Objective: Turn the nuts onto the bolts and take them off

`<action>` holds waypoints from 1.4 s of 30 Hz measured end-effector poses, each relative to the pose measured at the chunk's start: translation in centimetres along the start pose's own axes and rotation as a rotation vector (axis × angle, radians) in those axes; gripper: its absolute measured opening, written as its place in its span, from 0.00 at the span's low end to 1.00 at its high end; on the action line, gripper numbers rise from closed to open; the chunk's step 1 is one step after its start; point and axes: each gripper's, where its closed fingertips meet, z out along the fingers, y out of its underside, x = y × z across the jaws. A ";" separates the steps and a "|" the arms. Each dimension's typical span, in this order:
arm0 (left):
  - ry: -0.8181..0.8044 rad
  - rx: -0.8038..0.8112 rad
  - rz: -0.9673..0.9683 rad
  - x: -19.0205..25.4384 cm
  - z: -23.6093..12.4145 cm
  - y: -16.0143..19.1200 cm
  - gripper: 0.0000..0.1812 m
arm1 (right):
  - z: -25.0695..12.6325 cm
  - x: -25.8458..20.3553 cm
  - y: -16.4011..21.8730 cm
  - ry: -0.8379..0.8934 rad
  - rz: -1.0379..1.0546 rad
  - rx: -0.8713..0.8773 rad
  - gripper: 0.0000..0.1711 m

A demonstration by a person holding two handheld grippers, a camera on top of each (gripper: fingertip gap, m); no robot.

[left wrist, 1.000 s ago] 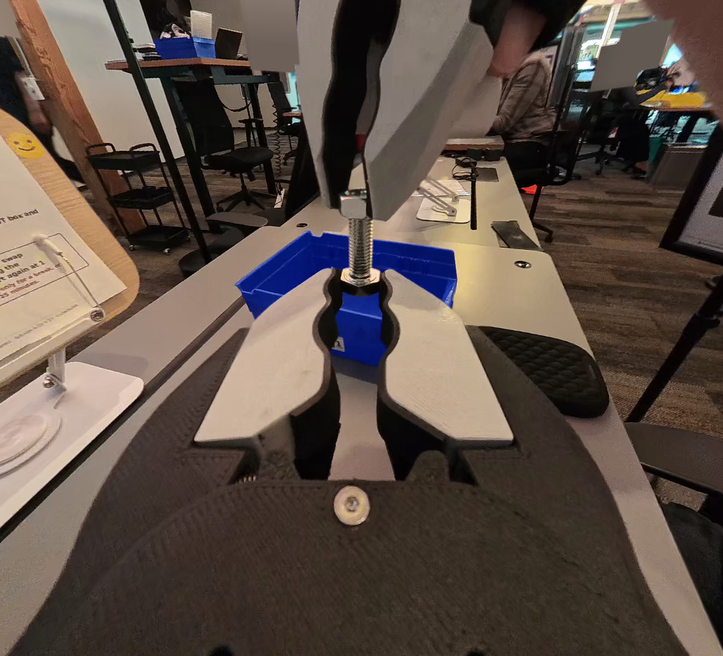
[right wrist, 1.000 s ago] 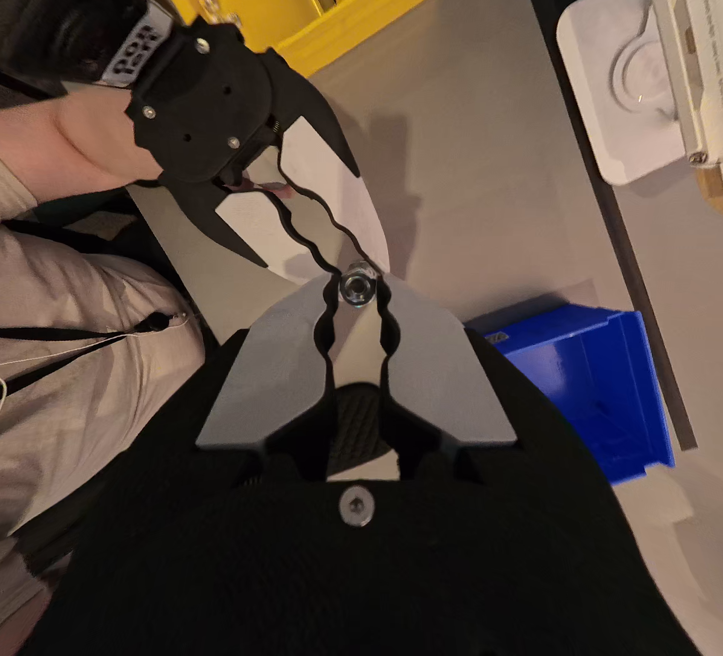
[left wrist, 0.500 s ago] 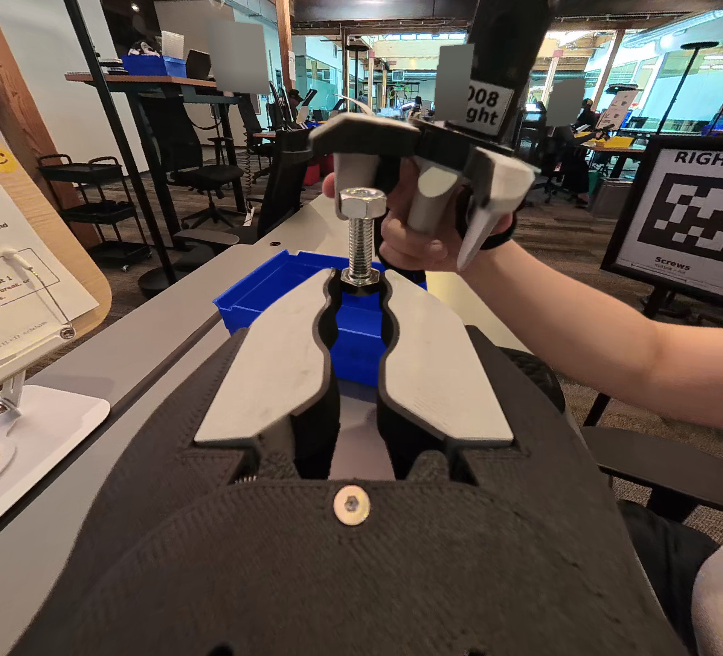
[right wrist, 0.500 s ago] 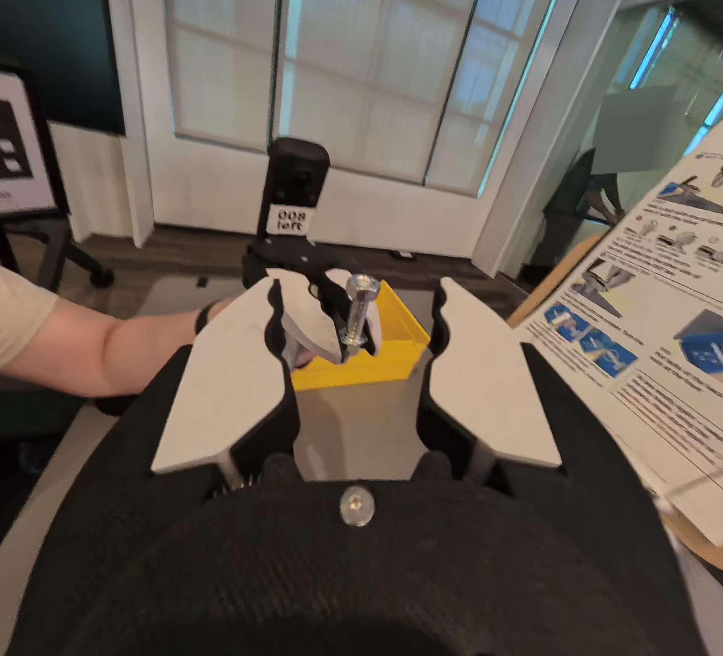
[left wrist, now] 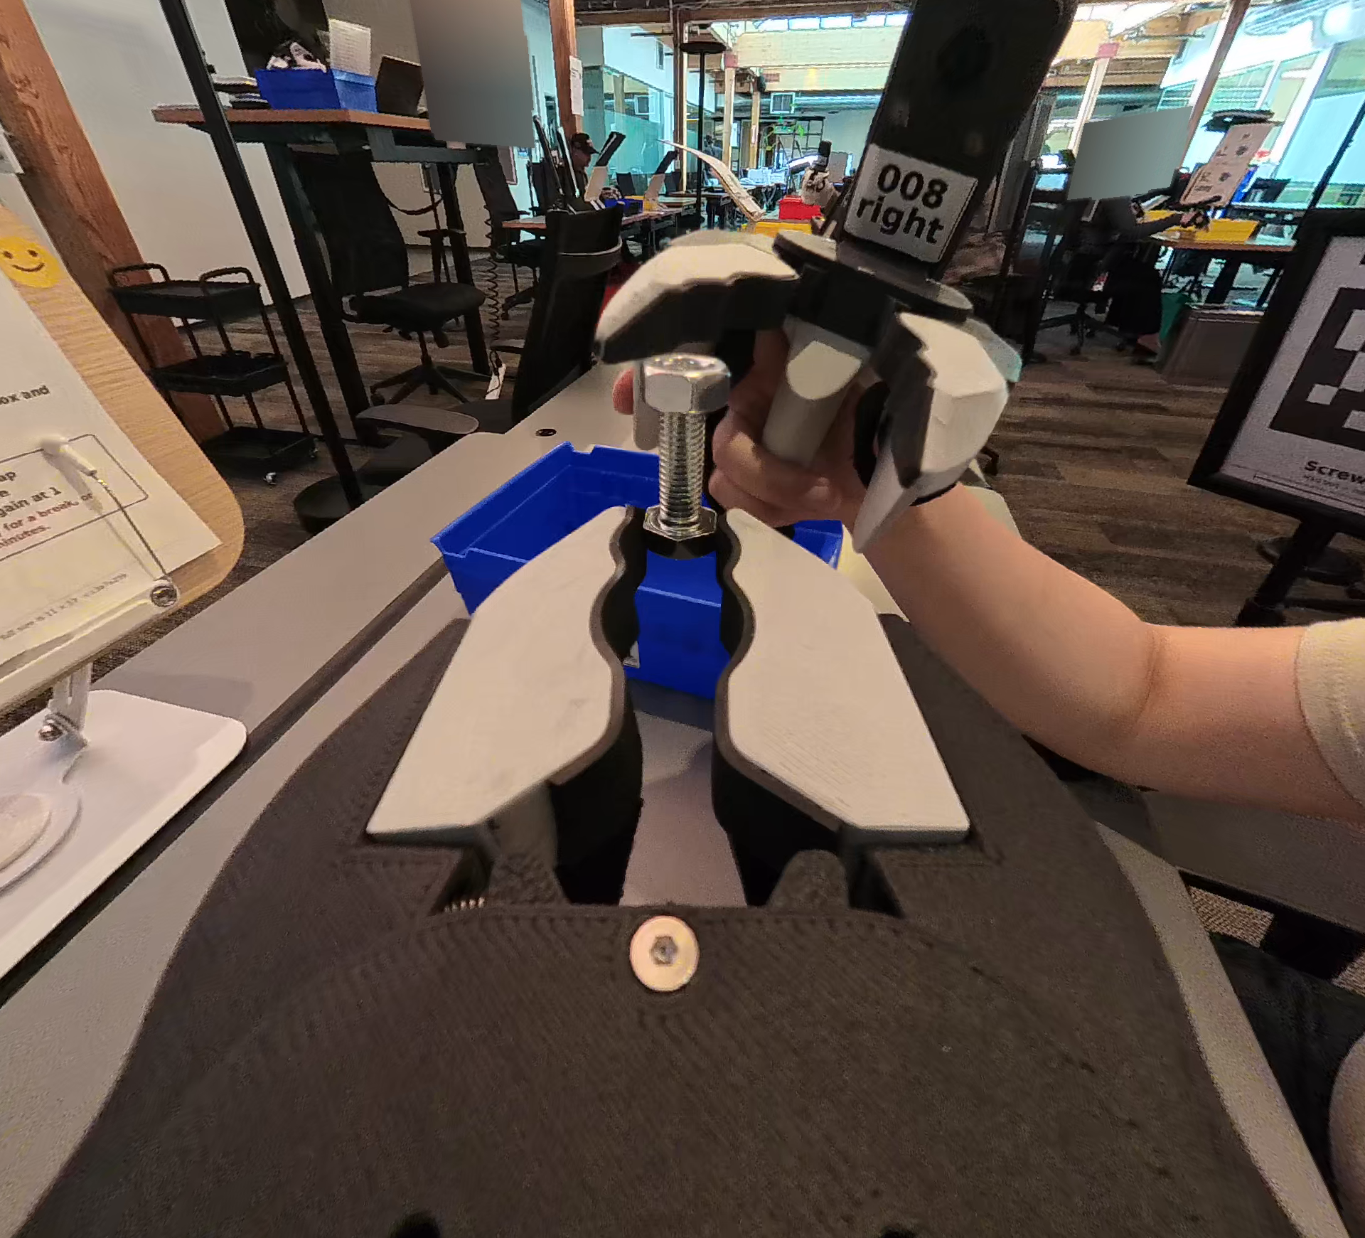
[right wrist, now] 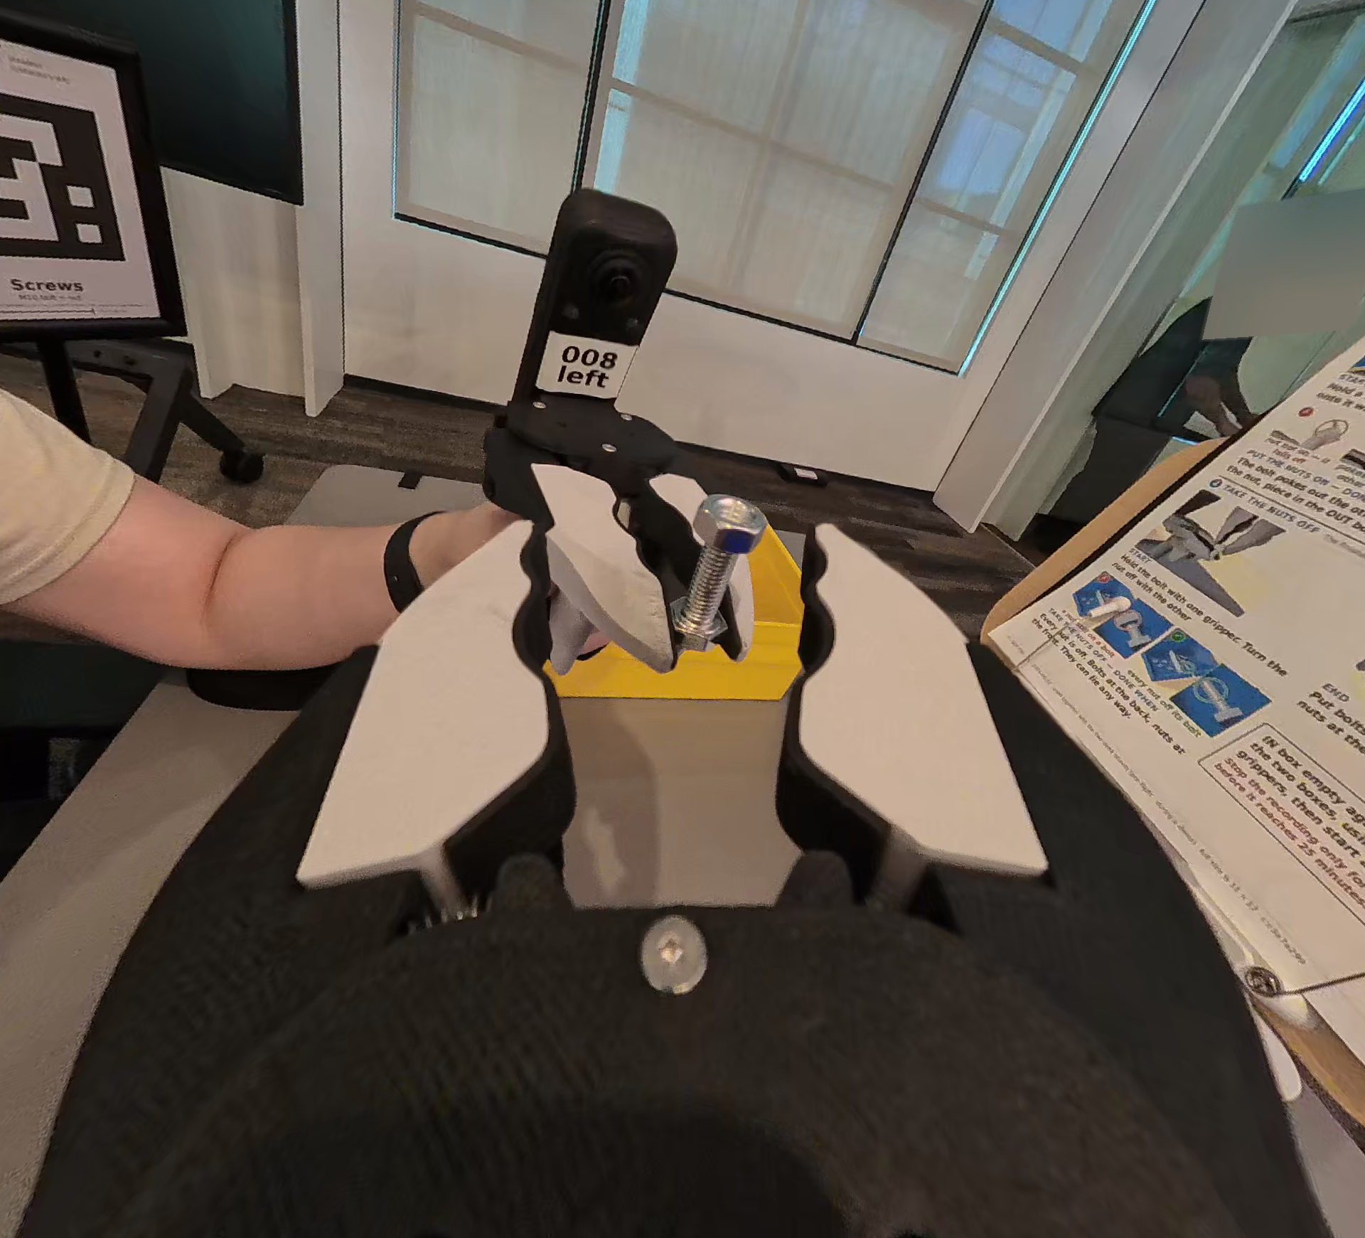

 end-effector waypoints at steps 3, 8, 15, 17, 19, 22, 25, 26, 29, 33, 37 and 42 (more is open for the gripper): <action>-0.011 0.001 -0.001 -0.3 -0.1 0.0 0.10 | -0.1 -0.1 0.1 -0.011 0.000 0.012 0.39; -0.021 -0.011 -0.008 -0.7 -0.1 0.3 0.10 | -0.1 -0.3 0.1 -0.030 0.005 0.037 0.38; -0.046 -0.014 -0.015 -1.2 -0.2 0.5 0.10 | -0.1 -0.5 0.5 -0.038 0.014 0.022 0.37; -0.046 -0.007 -0.024 -1.4 -0.4 0.3 0.10 | -0.3 -0.8 0.5 -0.048 0.006 0.018 0.35; -0.045 -0.002 -0.025 -1.4 -0.5 0.2 0.10 | -0.5 -0.5 0.3 -0.027 0.001 0.031 0.34; -0.034 -0.012 -0.011 -0.9 -0.3 0.3 0.10 | -0.4 0.2 0.0 0.015 0.016 0.055 0.38; -0.043 -0.023 -0.001 -0.9 -0.1 0.5 0.10 | 0.0 -0.5 0.3 -0.015 0.007 0.034 0.40; -0.057 -0.024 -0.001 -1.2 -0.1 0.5 0.10 | 0.1 -0.8 0.4 -0.027 -0.003 0.022 0.40; -0.067 -0.011 -0.024 -1.8 -0.6 0.3 0.10 | -0.2 -1.8 0.6 -0.088 -0.001 -0.004 0.35; -0.044 -0.006 -0.023 -1.3 -0.5 0.2 0.10 | -0.2 -0.5 -0.1 -0.005 0.022 0.050 0.43; -0.038 -0.023 -0.002 -0.7 0.2 0.6 0.10 | 0.9 -1.2 0.4 -0.029 0.033 0.034 0.49; -0.072 0.004 -0.040 -1.8 -0.6 0.2 0.10 | 0.6 -1.8 0.3 -0.054 0.022 0.008 0.48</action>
